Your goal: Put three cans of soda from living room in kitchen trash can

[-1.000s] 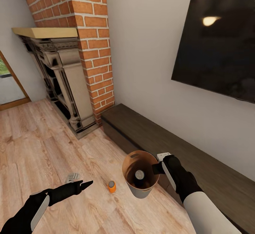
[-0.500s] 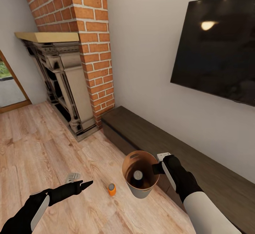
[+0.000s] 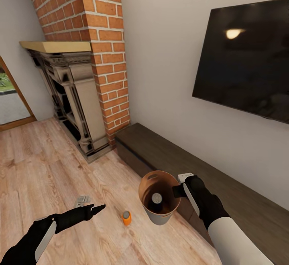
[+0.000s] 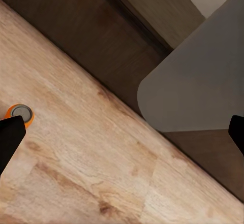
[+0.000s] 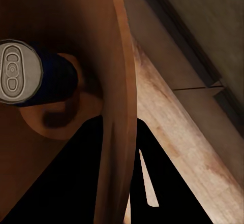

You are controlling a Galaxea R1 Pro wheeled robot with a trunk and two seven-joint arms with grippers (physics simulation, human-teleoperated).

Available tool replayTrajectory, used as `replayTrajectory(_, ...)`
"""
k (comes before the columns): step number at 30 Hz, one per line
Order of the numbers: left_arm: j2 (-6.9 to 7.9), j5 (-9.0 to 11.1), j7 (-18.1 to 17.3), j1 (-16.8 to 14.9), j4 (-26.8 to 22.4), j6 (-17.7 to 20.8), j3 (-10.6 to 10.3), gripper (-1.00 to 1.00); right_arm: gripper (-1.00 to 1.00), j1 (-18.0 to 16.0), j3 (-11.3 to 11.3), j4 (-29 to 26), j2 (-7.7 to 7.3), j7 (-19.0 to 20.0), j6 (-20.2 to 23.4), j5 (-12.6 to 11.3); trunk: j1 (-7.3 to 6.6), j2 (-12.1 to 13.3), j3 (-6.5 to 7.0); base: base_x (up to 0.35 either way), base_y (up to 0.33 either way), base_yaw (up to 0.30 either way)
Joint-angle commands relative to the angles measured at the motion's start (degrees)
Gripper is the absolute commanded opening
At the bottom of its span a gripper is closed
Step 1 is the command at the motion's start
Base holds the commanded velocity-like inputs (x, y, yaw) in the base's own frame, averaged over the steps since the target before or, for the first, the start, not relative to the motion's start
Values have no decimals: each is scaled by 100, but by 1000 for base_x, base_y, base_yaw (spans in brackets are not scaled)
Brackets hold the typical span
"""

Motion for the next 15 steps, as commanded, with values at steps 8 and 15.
replayTrajectory(8, 3, 0, -16, -1, 9, 0, 0, 100, -100, -2, -3, 4, 1, 22, -1, -86, 0, 0, 24, 0, 146, 0)
replayTrajectory(15, 4, 1, -18, 0, 158, 0, 0, 100, -100, -2, -3, 13, 1, 22, -1, -86, 0, 0, 26, -8, 302, -142)
